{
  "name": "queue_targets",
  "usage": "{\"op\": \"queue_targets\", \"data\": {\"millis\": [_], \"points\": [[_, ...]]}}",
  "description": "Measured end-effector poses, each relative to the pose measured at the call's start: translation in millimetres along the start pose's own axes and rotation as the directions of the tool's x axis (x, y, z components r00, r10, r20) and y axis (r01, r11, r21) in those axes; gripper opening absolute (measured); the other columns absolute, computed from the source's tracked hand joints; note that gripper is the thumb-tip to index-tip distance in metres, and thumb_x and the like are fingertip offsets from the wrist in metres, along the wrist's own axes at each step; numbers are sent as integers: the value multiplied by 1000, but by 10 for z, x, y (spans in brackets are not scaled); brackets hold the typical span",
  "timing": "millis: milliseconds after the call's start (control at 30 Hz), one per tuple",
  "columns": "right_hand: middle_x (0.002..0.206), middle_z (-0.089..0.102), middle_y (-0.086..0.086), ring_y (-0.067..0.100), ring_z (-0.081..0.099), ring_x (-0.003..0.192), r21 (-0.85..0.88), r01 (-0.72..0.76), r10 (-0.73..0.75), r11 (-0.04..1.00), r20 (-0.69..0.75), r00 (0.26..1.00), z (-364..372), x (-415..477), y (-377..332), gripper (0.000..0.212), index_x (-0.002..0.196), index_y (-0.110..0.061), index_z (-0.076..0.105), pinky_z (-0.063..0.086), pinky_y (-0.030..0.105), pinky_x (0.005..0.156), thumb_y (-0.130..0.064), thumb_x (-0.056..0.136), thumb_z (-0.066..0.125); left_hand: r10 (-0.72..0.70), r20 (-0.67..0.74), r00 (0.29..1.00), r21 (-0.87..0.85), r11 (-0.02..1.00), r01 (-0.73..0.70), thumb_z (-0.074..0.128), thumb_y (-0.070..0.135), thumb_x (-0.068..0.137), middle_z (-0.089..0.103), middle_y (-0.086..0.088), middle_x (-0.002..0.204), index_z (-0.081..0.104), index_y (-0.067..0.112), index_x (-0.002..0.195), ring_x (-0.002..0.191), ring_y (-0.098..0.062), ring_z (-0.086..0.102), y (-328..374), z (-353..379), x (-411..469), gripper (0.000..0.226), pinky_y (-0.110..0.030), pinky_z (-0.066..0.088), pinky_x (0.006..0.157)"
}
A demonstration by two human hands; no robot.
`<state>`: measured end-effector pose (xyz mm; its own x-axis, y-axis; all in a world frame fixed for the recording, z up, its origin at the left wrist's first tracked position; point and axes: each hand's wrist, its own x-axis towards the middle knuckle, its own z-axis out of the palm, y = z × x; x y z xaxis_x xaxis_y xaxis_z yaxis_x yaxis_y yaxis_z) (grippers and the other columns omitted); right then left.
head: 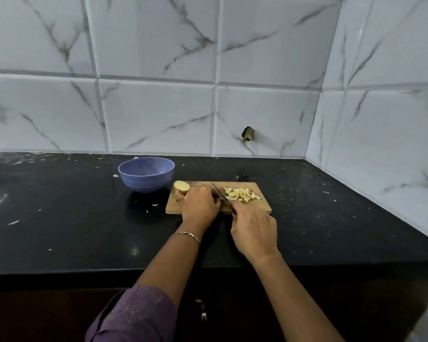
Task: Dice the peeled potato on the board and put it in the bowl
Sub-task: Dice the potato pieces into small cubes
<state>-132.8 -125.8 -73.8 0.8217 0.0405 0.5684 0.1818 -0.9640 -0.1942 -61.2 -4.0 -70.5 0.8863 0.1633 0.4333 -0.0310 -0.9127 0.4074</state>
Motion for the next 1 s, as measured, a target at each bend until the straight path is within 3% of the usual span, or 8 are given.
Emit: {"op": "queue_targets", "data": {"millis": [233, 400, 500, 700, 1000], "points": [[91, 63, -8, 11, 62, 84, 85, -6, 8, 996, -18, 1000, -40, -10, 10, 28, 126, -32, 59, 42, 25, 64, -28, 99, 52, 4, -7, 1000, -18, 1000, -4, 63, 37, 91, 69, 5, 100, 75, 29, 100, 106, -15, 59, -2, -7, -4, 17, -43, 25, 100], [96, 66, -7, 11, 63, 87, 92, -11, 11, 996, 2, 1000, -31, -2, 5, 34, 133, -33, 56, 48, 28, 69, -30, 100, 52, 3, 2, 1000, -4, 1000, -3, 62, 36, 91, 70, 7, 100, 76, 29, 97, 107, -14, 59, -7, -5, -3, 17, -52, 24, 107], [96, 68, -7, 12, 64, 87, 106, -7, 5, 994, 17, 1000, -29, 6, 17, 30, 128, -31, 60, 49, 28, 69, -28, 99, 52, 7, -3, 1000, -15, 1000, -8, 62, 36, 90, 70, 6, 98, 76, 28, 96, 105, -15, 60, -10, 12, 8, 17, -52, 26, 107], [98, 67, -6, 13, 63, 91, 122, 15, -24, 992, 73, 997, -46, 43, 62, 25, 122, -30, 62, 47, 26, 72, -27, 99, 52, 16, 13, 1000, -91, 996, -14, 65, 32, 88, 72, 2, 93, 76, 25, 95, 99, -19, 63, -40, 46, 31, 14, -49, 40, 102], [91, 69, -7, 14, 66, 79, -16, 47, -47, 999, 11, 999, 13, 10, 6, 32, 124, -32, 61, 54, 30, 64, -19, 96, 53, 14, 1, 1000, -65, 998, -14, 63, 32, 91, 72, 5, 96, 76, 30, 100, 104, -16, 62, -21, 8, 7, 16, -50, 29, 107]]}}
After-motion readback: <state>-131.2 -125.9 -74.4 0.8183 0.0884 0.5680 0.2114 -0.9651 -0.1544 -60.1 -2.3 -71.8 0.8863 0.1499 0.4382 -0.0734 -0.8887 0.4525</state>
